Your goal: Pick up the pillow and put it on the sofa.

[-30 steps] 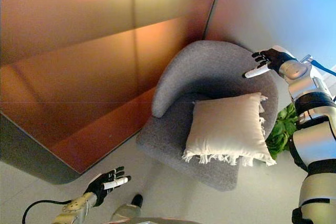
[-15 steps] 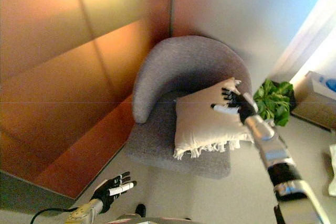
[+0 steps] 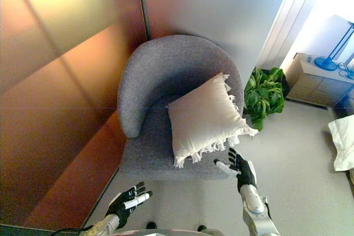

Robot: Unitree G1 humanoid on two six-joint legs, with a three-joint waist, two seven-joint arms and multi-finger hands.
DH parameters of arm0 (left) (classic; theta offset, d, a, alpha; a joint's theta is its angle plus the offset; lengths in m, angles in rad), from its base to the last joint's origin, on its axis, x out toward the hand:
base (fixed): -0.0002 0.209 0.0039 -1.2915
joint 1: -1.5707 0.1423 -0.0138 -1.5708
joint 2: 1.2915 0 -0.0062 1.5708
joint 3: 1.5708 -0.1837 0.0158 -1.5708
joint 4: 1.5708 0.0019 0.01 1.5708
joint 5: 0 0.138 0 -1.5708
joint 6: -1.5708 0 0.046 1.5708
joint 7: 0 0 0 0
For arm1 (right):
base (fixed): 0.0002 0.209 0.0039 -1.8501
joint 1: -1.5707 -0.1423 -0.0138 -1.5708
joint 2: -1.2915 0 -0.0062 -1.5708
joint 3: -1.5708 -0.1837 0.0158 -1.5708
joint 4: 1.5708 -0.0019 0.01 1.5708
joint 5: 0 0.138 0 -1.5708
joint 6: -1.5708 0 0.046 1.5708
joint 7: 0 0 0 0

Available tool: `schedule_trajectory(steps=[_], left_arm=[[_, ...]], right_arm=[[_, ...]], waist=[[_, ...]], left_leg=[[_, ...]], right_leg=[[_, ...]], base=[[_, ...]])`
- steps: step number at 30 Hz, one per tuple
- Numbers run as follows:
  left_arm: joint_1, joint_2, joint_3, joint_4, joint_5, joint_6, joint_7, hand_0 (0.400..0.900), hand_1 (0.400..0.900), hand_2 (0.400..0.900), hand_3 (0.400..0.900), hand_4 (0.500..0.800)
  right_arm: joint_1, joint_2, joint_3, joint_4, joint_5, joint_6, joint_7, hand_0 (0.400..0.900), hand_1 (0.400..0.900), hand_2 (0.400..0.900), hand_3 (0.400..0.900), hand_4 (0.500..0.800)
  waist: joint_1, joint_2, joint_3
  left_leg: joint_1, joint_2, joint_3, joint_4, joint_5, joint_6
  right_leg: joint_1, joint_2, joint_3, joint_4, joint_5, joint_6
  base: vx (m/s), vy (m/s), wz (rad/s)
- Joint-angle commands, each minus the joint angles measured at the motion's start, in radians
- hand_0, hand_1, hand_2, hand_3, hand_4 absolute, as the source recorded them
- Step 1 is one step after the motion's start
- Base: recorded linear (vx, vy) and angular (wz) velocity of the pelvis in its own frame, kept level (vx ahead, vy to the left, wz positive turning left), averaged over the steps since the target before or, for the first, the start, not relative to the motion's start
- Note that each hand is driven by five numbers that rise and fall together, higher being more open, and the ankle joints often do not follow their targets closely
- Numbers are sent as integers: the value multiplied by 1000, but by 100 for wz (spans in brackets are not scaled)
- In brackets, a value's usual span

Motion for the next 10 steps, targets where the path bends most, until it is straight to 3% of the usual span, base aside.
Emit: schedule_trajectory(steps=[1,5,10], left_arm=[[-103,12,-17,67,-43,-113,-13,900,900,900,900,800],[-135,13,-40,114,-57,-133,-16,900,900,900,900,800],[-146,20,-34,141,-62,-149,-49,900,900,900,900,800]], right_arm=[[-89,3,3,174,10,-11,-46,900,900,900,900,800],[-130,27,-6,416,-3,-6,-39,900,900,900,900,800],[-150,34,-17,507,-7,6,-43,900,900,900,900,800]], waist=[[9,3,-21],[29,6,-25],[40,8,-29]], left_leg=[[32,-42,-7,16,-139,23],[35,-44,-15,15,-139,26],[35,-50,-26,18,-139,30]], right_leg=[[-29,6,-40,102,-72,25],[-23,10,-43,101,-71,24],[-23,17,-40,107,-73,20]], base=[[-9,-1,-4],[3,-3,1],[3,-4,3]])
